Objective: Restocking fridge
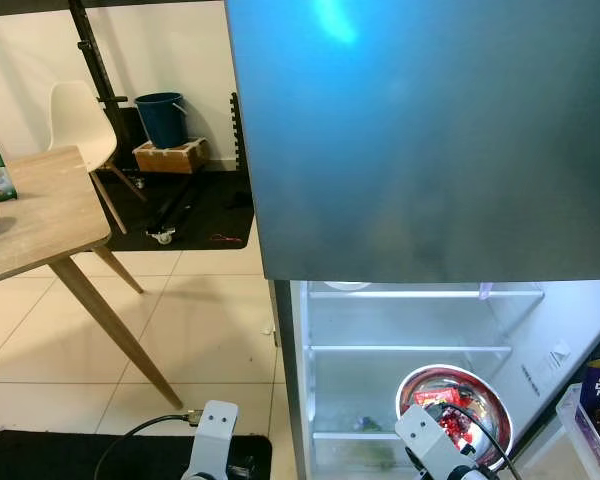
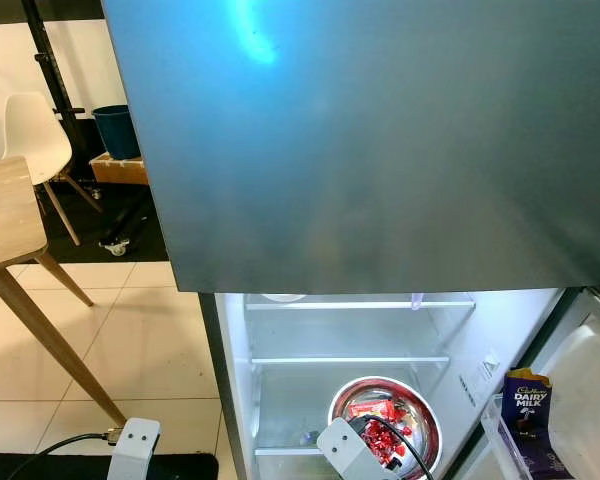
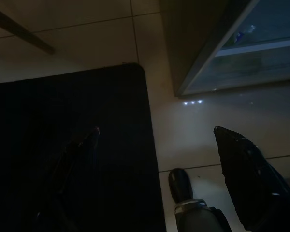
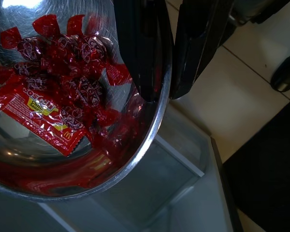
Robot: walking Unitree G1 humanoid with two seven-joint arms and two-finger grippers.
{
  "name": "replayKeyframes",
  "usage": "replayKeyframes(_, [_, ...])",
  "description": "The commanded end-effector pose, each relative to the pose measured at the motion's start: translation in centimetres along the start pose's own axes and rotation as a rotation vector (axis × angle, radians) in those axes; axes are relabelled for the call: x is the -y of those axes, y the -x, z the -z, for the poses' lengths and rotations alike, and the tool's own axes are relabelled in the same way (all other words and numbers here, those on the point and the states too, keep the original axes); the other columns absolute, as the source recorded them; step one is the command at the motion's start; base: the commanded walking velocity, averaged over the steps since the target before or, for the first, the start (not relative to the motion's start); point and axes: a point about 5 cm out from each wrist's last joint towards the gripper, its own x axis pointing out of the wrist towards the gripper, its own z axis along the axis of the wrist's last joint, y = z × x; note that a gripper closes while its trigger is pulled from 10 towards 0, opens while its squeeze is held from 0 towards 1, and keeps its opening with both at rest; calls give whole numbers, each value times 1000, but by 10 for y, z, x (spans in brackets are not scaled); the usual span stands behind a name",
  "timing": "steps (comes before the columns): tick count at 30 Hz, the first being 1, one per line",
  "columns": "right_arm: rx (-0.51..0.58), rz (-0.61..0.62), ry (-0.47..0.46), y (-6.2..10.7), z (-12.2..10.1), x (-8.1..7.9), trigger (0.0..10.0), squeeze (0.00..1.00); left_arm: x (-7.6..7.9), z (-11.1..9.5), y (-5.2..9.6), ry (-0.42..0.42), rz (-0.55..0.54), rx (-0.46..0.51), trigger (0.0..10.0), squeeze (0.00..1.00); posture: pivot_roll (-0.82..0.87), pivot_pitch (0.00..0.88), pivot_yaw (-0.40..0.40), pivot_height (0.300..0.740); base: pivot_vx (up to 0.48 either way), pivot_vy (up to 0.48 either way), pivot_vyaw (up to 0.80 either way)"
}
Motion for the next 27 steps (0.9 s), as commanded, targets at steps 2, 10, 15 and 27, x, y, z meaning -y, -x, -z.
replayKeyframes(2, [-68, 15, -19, 7, 19, -1, 10000, 0, -5, 8, 3, 11, -16, -18, 10000, 0, -104, 110, 35, 740, 0, 0, 0])
replayKeyframes(10, [-173, 32, 86, 12, 33, 2, 10000, 0, -4, 9, 3, 23, -26, -23, 10000, 0, -104, 105, 15, 740, 0, 0, 0])
replayKeyframes(15, [-133, 21, 77, 9, 25, 5, 10000, 0, -2, 12, 3, 48, -38, -19, 10000, 0, -97, 101, -21, 740, 0, 0, 0])
replayKeyframes(27, [-121, 40, -41, 7, 23, 3, 10000, 0, -8, 19, 7, 44, -54, -23, 10000, 0, -63, 101, -31, 740, 0, 0, 0])
